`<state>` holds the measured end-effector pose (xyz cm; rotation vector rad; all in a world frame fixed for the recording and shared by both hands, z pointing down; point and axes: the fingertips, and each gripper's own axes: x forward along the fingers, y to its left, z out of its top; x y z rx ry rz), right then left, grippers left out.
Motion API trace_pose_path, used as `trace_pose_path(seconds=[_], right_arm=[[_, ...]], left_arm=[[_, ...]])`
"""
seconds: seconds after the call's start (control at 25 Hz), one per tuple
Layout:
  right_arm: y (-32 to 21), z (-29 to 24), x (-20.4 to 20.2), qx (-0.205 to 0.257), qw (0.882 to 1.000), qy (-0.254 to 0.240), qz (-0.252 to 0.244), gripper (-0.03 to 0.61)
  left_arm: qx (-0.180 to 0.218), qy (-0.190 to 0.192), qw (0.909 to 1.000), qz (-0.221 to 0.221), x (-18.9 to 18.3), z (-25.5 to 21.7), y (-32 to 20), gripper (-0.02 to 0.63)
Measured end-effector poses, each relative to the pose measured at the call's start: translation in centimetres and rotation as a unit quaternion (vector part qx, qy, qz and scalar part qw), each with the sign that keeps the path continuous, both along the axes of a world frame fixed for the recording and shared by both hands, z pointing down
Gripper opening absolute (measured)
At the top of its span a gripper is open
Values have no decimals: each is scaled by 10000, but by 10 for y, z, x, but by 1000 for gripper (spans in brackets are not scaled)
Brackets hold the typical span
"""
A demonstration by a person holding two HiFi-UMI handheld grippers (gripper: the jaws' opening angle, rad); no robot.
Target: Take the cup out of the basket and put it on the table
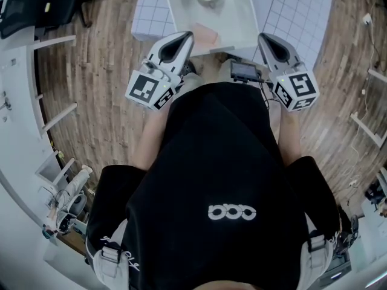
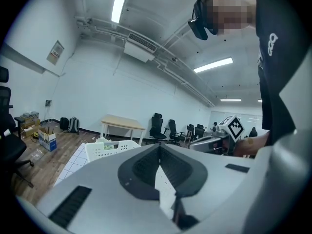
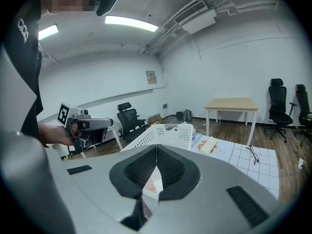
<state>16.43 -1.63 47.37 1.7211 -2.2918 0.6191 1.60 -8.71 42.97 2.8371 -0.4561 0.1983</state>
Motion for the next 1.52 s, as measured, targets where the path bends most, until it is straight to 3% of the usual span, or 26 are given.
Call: trace_pose_path(seconds=[0.72,0.88,1.2,1.52], right_arm=[[-25,11,4,-183,9991,-6,-380,25],[-38,15,-12,-350,9960,150,-811,25],[-95,41,-67,-886,9721,711,-2052,26],[-164,115,-84,-1645,9435,1552,-2424,28]], left_arm=[[-94,15,9992,-378,0,9,-16,9],[-89,77,9982,-593,-13,9,-21,9],[-40,221,9931,-1147,-55,5,-28,9],[-46,355,9837,-1763,-96,5,-33,9]])
